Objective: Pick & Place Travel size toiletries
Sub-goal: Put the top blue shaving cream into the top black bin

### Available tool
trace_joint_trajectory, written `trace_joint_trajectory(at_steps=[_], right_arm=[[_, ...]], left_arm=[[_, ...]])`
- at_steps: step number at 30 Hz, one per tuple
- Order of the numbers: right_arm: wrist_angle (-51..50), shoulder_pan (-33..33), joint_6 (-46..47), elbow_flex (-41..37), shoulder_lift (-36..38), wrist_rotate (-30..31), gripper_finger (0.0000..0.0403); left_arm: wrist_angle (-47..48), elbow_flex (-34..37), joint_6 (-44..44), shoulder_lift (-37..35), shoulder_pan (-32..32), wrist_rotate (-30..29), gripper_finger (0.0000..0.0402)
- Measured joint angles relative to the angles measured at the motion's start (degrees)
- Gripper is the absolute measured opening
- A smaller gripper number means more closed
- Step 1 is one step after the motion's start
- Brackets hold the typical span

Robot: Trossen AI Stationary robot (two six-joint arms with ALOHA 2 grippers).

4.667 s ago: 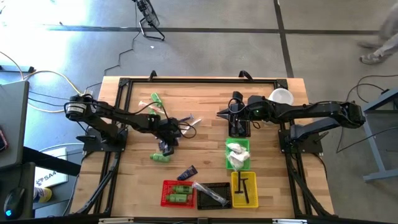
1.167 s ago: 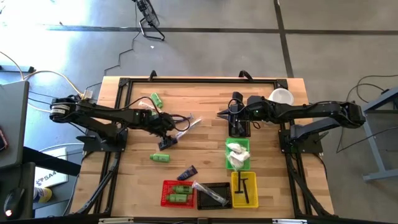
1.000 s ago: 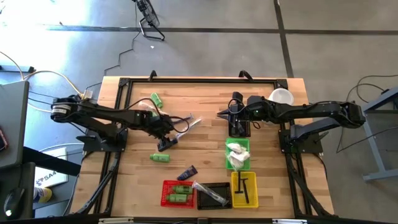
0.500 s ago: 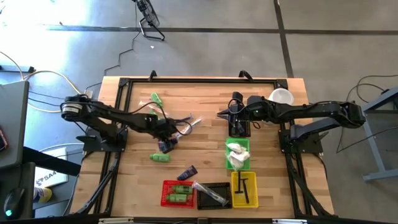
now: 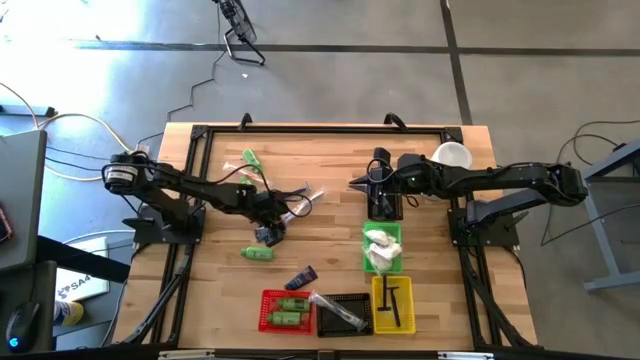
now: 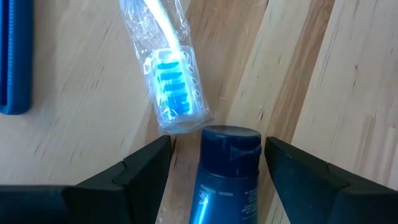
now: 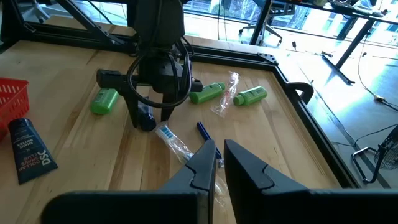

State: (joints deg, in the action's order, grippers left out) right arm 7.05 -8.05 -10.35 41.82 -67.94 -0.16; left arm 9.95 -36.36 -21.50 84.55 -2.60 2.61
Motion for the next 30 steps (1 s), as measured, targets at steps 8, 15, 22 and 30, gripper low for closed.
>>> trace_joint_trajectory(at_steps=[8,15,22,30], right_arm=[[0.0,0.0,0.0,0.0,0.0,0.0,0.0025],[0.0,0.0,0.0,0.0,0.0,0.0,0.0025],[0.0,0.0,0.0,0.0,0.0,0.0,0.0025],[0.0,0.0,0.0,0.0,0.0,0.0,0.0025]], left_arm=[[0.1,0.0,0.0,0.0,0.0,-0.4,0.0257],[0.1,0.0,0.0,0.0,0.0,-0.4,0.0257],[0.2,0.1,0.2,0.0,0.0,-0.6,0.0225],[0.2,0.1,0.2,0.0,0.0,-1.1,0.0168]])
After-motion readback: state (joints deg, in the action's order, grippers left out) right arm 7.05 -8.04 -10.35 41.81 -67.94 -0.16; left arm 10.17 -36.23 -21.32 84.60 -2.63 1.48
